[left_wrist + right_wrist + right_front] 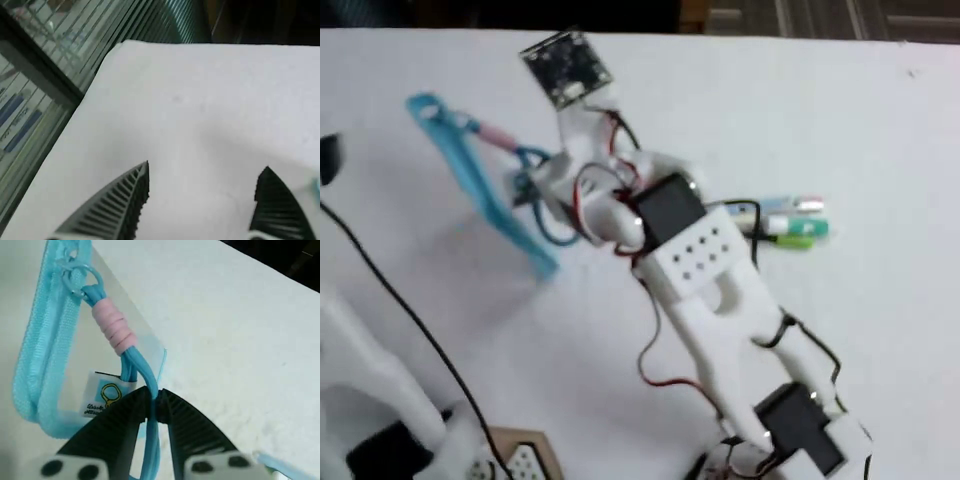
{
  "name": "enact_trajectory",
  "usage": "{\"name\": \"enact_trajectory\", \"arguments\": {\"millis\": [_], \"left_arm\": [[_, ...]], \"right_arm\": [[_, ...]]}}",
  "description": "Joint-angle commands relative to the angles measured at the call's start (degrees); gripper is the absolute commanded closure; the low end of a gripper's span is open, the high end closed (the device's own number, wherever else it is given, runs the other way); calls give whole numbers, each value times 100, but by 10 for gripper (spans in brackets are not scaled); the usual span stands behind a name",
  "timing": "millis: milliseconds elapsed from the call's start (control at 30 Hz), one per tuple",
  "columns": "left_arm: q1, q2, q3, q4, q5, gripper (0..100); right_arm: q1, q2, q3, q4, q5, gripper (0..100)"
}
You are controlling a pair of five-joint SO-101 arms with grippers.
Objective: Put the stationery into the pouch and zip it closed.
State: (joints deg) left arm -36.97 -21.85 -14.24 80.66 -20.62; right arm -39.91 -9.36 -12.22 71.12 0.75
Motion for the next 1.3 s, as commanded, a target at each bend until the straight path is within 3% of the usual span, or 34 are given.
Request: {"name": "enact_trajectory", "arguments": {"millis": [0,100,267,433,1000,1267], "left_arm": [[435,84,-281,-114,44,677],[558,400,-281,-114,132,692],[769,796,-782,-105,1319,692],[875,1349,-1741,-62,1969,692],[2334,2800,-3358,229,2013,693],[2404,2958,-3516,686,1864,694]], "right_arm": [[13,-268,-18,-92,0,981],[40,-268,-18,-75,0,981],[31,-312,466,-92,325,981],[66,-321,1002,-567,360,981],[57,-286,1240,-1015,413,981],[66,-268,1240,-1024,369,981]]}}
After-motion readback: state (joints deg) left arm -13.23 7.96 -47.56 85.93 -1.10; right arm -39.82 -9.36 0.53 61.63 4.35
